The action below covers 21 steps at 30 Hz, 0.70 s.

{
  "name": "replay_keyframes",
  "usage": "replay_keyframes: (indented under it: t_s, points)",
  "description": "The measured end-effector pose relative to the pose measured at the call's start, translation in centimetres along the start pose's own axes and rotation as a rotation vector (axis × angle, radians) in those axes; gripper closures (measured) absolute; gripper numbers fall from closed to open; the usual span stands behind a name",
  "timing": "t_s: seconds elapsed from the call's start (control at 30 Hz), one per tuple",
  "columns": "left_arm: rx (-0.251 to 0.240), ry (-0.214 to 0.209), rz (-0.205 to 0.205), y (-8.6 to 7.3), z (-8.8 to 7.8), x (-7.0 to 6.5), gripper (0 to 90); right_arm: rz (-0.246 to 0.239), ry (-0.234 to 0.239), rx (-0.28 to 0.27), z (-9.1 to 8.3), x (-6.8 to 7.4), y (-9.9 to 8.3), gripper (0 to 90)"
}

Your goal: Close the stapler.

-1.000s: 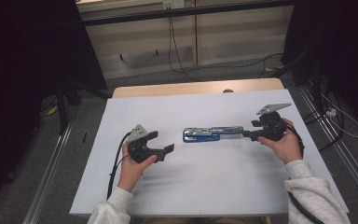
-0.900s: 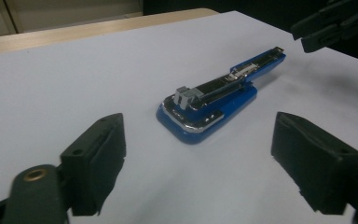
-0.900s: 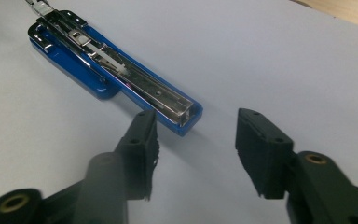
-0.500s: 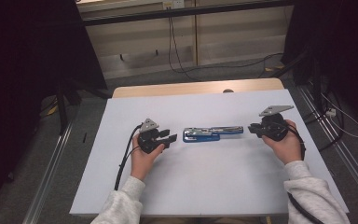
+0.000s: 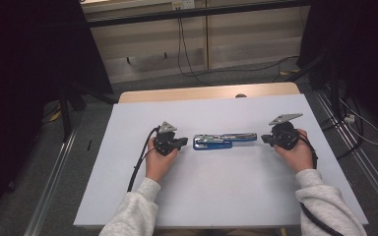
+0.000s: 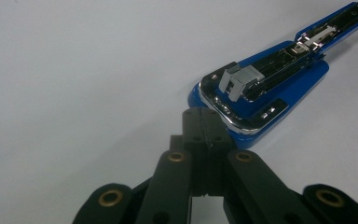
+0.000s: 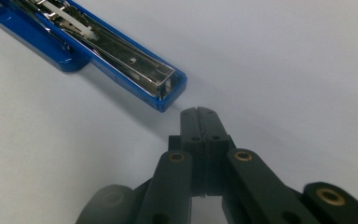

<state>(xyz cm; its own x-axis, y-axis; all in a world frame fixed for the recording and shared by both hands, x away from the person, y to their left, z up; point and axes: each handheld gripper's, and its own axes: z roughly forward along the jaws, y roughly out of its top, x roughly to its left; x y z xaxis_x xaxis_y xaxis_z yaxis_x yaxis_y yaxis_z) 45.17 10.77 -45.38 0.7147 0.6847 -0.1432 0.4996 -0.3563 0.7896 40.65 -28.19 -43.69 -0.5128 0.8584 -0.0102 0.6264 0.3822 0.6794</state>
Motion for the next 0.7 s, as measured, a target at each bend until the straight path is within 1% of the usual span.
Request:
replay_keyframes:
  t_s: [0.03, 0.07, 0.1, 0.13, 0.17, 0.2, 0.23, 0.27, 0.3, 0.33, 0.37, 0.4, 0.43, 0.47, 0.5, 0.53, 0.57, 0.63, 0.7]
  points:
    - [0.017, 0.005, 0.014, 0.0, 0.1, 0.0, 90.0, 0.000, 0.000, 0.000, 0.0, 0.0, 0.0, 90.0]
    - [0.014, 0.005, 0.011, 0.0, 0.3, -0.1, 90.0, 0.003, 0.000, 0.005, 0.1, 0.0, 0.0, 90.0]
    - [0.020, -0.002, 0.018, 0.1, 0.4, -0.1, 90.0, 0.001, 0.004, 0.009, 0.2, 0.0, -0.1, 90.0]
    - [0.016, -0.001, 0.011, 0.1, 0.5, -0.2, 90.0, 0.000, 0.005, 0.014, 0.4, 0.1, -0.1, 90.0]
    - [0.031, 0.002, 0.027, 0.1, 0.6, -0.1, 90.0, 0.000, 0.005, 0.014, 0.4, 0.1, -0.1, 90.0]
    - [0.044, -0.012, 0.031, 0.2, 0.6, -0.1, 90.0, -0.007, 0.002, 0.017, 0.5, 0.2, 0.0, 90.0]
    - [0.035, -0.005, 0.023, 0.1, 0.8, -0.2, 90.0, -0.007, 0.002, 0.019, 0.6, 0.3, 0.0, 90.0]
    - [0.048, -0.014, 0.028, 0.2, 0.8, -0.2, 90.0, -0.010, 0.007, 0.024, 0.8, 0.4, 0.0, 90.0]
    - [0.056, -0.008, 0.043, 0.2, 1.0, -0.3, 90.0, -0.010, 0.007, 0.024, 0.8, 0.4, 0.0, 90.0]
    - [0.064, -0.020, 0.043, 0.2, 1.0, -0.3, 90.0, -0.010, 0.010, 0.026, 0.8, 0.4, 0.0, 90.0]
    - [0.044, -0.009, 0.035, 0.1, 1.3, -0.6, 90.0, -0.012, 0.015, 0.029, 0.9, 0.4, 0.0, 90.0]
    - [0.066, -0.009, 0.054, 0.1, 1.2, -0.5, 90.0, -0.013, 0.017, 0.035, 1.0, 0.5, 0.0, 90.0]
    - [0.068, -0.015, 0.054, 0.1, 1.3, -0.5, 90.0, -0.021, 0.016, 0.038, 1.1, 0.4, 0.0, 90.0]
    - [0.068, -0.016, 0.053, 0.1, 1.4, -0.6, 90.0, -0.019, 0.019, 0.039, 1.1, 0.4, 0.0, 90.0]
    - [0.081, -0.022, 0.056, 0.1, 1.3, -0.5, 90.0, -0.019, 0.019, 0.037, 1.1, 0.4, 0.0, 90.0]
    - [0.083, -0.022, 0.057, 0.1, 1.4, -0.5, 90.0, -0.015, 0.020, 0.035, 1.1, 0.4, 0.0, 90.0]
    - [0.073, -0.015, 0.048, 0.0, 1.5, -0.6, 90.0, -0.017, 0.021, 0.037, 1.1, 0.4, 0.0, 90.0]
    - [0.083, -0.015, 0.052, 0.0, 1.6, -0.5, 90.0, -0.016, 0.023, 0.039, 1.2, 0.4, 0.0, 90.0]
    - [0.084, -0.012, 0.046, 0.0, 1.6, -0.6, 90.0, -0.014, 0.028, 0.042, 1.3, 0.5, -0.1, 90.0]
